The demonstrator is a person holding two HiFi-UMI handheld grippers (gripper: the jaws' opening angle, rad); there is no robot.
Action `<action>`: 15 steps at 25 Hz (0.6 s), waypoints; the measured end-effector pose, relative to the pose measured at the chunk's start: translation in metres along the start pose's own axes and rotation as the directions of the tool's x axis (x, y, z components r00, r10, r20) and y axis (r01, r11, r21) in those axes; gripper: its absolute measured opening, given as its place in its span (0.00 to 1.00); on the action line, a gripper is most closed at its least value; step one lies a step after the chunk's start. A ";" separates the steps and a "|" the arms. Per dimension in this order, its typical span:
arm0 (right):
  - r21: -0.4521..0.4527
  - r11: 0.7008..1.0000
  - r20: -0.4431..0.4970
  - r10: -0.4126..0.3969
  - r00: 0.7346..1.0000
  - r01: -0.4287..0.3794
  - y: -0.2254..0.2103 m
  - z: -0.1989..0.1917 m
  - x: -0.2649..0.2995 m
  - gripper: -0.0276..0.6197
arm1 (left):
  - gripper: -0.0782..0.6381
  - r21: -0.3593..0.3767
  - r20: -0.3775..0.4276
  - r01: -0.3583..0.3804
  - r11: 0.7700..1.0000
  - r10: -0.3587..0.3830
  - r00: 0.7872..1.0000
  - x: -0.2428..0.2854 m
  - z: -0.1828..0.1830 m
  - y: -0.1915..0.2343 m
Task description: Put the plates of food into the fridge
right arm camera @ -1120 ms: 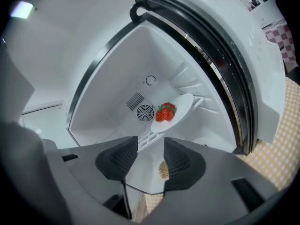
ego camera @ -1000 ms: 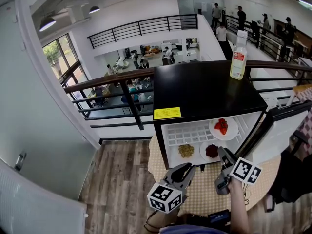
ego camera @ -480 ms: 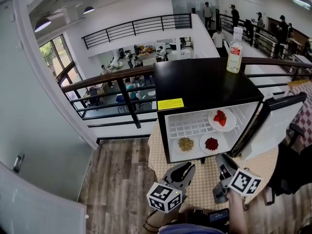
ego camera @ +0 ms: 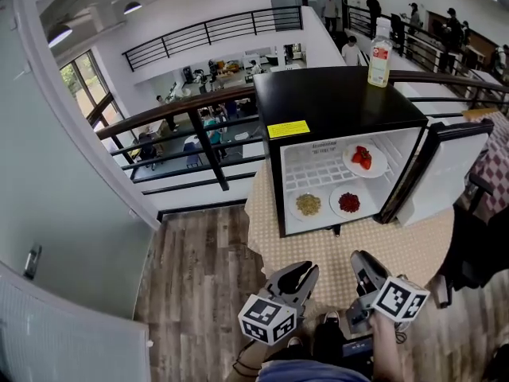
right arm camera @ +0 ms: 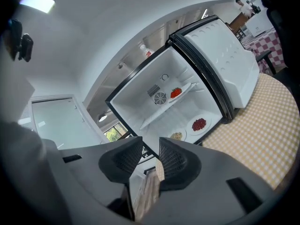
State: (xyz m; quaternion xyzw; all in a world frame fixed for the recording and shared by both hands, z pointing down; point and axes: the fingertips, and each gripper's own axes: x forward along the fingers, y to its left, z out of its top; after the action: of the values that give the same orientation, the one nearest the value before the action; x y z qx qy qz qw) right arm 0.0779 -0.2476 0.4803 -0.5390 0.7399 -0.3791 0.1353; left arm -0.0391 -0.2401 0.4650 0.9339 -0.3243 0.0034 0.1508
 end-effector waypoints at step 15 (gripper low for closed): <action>-0.003 0.989 0.001 -0.147 0.989 0.147 0.005 -0.038 -0.067 0.20 | 0.19 -0.042 -0.019 0.050 0.998 -0.051 0.999 -0.035 -0.028 -0.034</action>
State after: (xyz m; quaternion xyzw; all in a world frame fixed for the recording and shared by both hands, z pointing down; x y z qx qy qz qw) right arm 0.0769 -0.1711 0.4883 -0.5925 0.6986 -0.3868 0.1065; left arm -0.0437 -0.1858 0.4782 0.9384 -0.2990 0.0021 0.1733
